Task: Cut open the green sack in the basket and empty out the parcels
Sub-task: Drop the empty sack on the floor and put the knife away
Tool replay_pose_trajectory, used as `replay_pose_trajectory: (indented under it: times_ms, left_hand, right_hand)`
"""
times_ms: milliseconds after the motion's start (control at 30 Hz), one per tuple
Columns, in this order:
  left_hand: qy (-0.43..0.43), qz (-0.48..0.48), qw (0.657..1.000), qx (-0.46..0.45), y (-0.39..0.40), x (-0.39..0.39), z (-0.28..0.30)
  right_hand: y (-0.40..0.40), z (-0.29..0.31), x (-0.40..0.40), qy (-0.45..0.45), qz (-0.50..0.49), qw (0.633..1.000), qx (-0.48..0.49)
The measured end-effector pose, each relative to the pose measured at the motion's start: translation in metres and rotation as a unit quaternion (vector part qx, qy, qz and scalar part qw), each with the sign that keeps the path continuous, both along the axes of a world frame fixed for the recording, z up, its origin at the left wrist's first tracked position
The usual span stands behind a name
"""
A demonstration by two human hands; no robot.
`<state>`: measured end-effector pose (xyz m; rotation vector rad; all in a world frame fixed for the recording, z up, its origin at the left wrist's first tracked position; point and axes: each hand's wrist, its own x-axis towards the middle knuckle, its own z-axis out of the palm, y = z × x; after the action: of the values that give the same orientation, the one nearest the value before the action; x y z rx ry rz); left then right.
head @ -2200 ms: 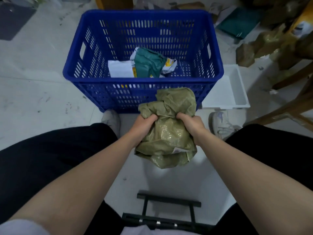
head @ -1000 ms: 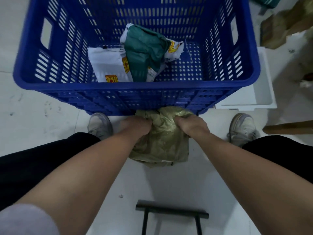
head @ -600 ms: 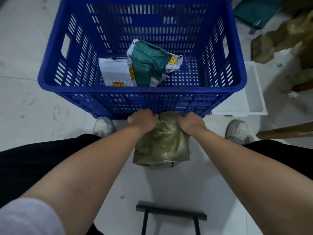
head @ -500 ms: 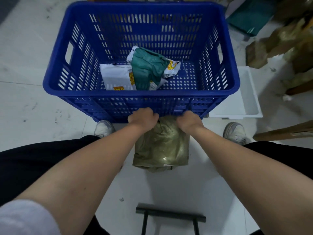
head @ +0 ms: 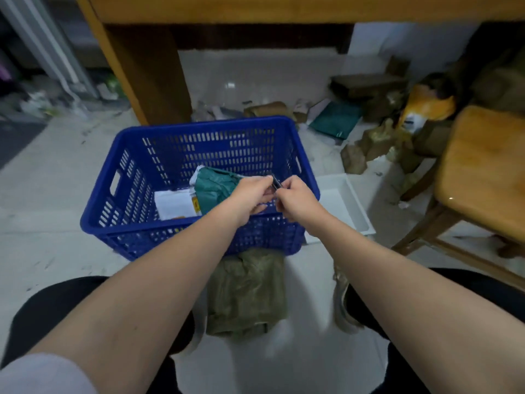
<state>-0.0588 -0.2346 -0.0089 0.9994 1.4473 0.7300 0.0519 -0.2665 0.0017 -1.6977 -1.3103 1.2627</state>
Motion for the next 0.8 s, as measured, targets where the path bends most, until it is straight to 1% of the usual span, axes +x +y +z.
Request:
replay_pose_trajectory:
  times_ms: [33,100,200,267,467,533,600,700,800]
  left_hand:
    - [-0.038,0.023,0.999,0.015,0.008,0.010,0.008]
    - [-0.077,0.047,0.995,0.033,0.025,0.027,0.020]
    - [-0.111,0.017,0.993,0.043,0.061,0.063,0.027]
    - [-0.114,-0.002,0.993,0.038,0.086,0.087,0.021]
    - [-0.097,-0.012,0.995,0.031,0.162,0.146,-0.016]
    - [-0.075,-0.004,0.997,0.017,0.180,0.155,-0.028]
    - [-0.039,-0.008,0.999,0.023,0.197,0.163,-0.039]
    - [0.062,-0.062,0.994,0.067,0.223,0.178,-0.060]
    - [0.133,-0.113,0.983,0.056,0.250,0.199,-0.085]
  right_hand:
    - [0.005,0.008,0.006,0.004,-0.007,1.000,0.017]
    - [0.018,0.020,0.020,0.014,-0.027,0.999,0.040]
    - [0.052,0.026,0.054,0.010,-0.069,0.996,0.054]
    - [0.077,0.020,0.078,-0.002,-0.088,0.995,0.046]
    - [0.154,-0.022,0.128,-0.035,-0.145,0.988,0.027]
    - [0.169,-0.034,0.140,-0.032,-0.135,0.990,0.015]
    - [0.183,-0.043,0.154,-0.019,-0.124,0.992,-0.003]
    - [0.200,-0.062,0.176,-0.006,-0.132,0.990,-0.044]
    - [0.215,-0.088,0.194,0.018,-0.159,0.984,-0.082]
